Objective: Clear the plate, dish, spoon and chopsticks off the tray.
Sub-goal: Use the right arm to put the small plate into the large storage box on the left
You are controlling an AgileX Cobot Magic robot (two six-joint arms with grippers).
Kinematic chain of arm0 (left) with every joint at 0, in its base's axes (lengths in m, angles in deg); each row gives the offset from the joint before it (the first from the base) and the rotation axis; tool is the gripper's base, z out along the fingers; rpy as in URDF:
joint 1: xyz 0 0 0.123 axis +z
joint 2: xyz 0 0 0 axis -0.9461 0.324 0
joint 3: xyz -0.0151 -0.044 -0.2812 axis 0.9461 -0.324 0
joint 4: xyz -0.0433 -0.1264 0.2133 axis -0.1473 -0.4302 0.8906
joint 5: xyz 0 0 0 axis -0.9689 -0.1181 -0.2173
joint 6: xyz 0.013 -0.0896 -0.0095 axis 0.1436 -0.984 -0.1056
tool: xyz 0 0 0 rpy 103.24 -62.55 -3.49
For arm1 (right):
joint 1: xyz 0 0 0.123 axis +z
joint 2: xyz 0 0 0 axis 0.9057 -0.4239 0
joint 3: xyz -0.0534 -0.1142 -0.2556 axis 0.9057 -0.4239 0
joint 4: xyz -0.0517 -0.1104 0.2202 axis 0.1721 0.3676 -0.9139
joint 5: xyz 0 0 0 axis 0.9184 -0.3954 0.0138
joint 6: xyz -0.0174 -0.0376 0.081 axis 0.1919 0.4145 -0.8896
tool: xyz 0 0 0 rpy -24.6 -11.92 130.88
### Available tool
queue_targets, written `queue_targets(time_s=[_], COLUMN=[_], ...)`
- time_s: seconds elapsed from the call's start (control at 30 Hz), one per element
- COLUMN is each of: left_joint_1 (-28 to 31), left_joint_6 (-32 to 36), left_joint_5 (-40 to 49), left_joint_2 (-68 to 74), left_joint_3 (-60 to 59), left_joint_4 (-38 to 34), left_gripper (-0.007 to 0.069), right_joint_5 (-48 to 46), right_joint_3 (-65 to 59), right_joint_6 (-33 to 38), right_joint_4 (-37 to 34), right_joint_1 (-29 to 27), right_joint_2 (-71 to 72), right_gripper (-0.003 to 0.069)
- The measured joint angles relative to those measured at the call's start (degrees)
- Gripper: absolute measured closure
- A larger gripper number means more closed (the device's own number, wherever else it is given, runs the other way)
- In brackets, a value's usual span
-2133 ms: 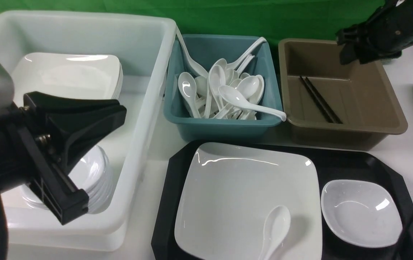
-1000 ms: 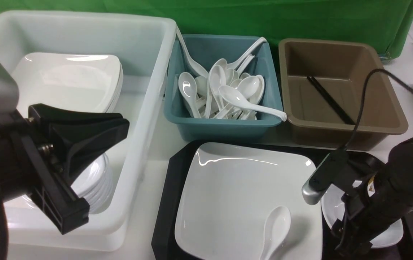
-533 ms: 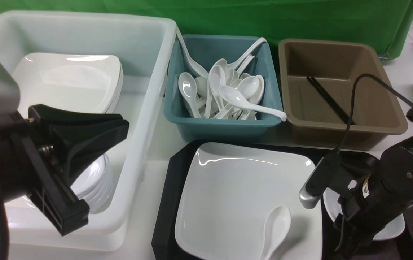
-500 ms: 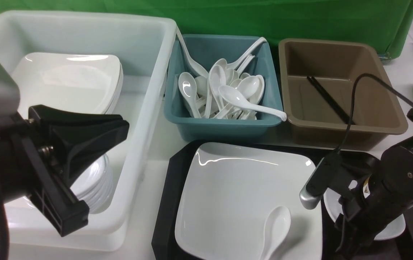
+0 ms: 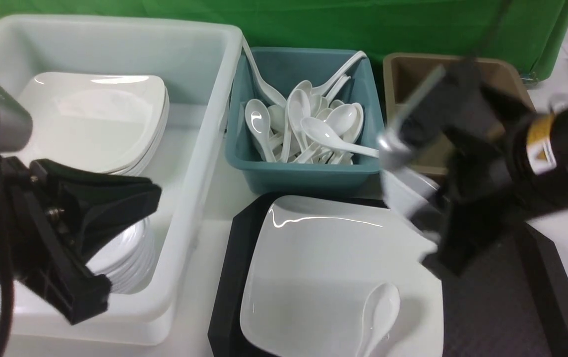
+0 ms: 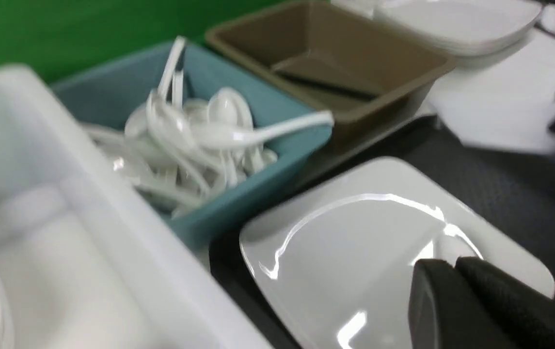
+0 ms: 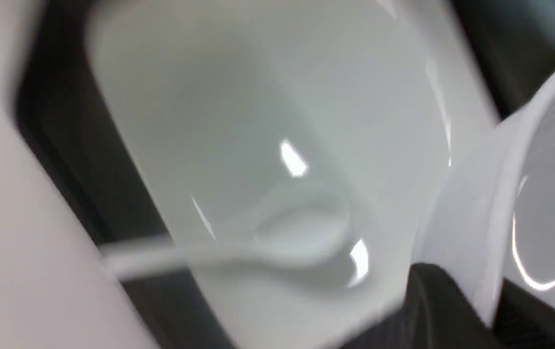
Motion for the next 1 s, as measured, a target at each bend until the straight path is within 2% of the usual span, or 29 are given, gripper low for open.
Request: queue_targets(time_s=[0.03,0.07,0.13,0.17,0.2,0.27,0.33,0.57,0.73,1.0], left_joint_1=[0.0,0.0,0.0,0.0,0.0,0.0,0.0,0.0,0.0,0.0], left_joint_6=[-5.3,-13.54,-21.01,-26.74,-27.45,-33.82,-37.39,-40.06,-40.14,-40.2], left_joint_5=[2.81,7.37,11.7,15.25,15.75,20.93,25.27,33.24,34.09,34.09], left_joint_2=[-0.68,-2.44,-4.84,-7.39,-7.83,-12.65,-16.66,-25.21,-26.1,-26.1], left_joint_3=[1.47,3.81,5.18,6.09,6.18,6.77,6.98,7.09,7.09,7.09], left_joint_4=[4.75,12.51,20.03,25.15,26.74,34.01,38.47,42.88,43.02,43.02], left_gripper=[0.0608,0.0608,0.0608,0.0608,0.0608,0.0608,0.0608,0.0608,0.0608,0.0608], right_joint_5=[0.89,2.28,3.68,4.66,5.01,6.92,8.71,13.06,13.99,15.33], right_joint_3=[3.72,7.91,12.36,15.43,16.85,21.21,25.18,38.07,43.46,44.24], right_joint_6=[1.31,4.09,9.05,14.0,15.35,21.26,25.24,34.45,35.5,35.61], right_joint_4=[0.0,0.0,-0.12,-0.26,-0.34,-0.53,-0.67,-3.75,-4.75,-4.9], right_joint_1=[3.27,6.87,10.93,12.84,13.84,16.44,17.88,18.45,18.51,18.57], right_joint_2=[-1.41,-3.89,-8.0,-10.63,-11.74,-18.01,-23.74,-39.49,-45.56,-50.11], right_gripper=[0.0595,0.0595,0.0595,0.0595,0.0595,0.0595,0.0595,0.0595,0.0595,0.0586])
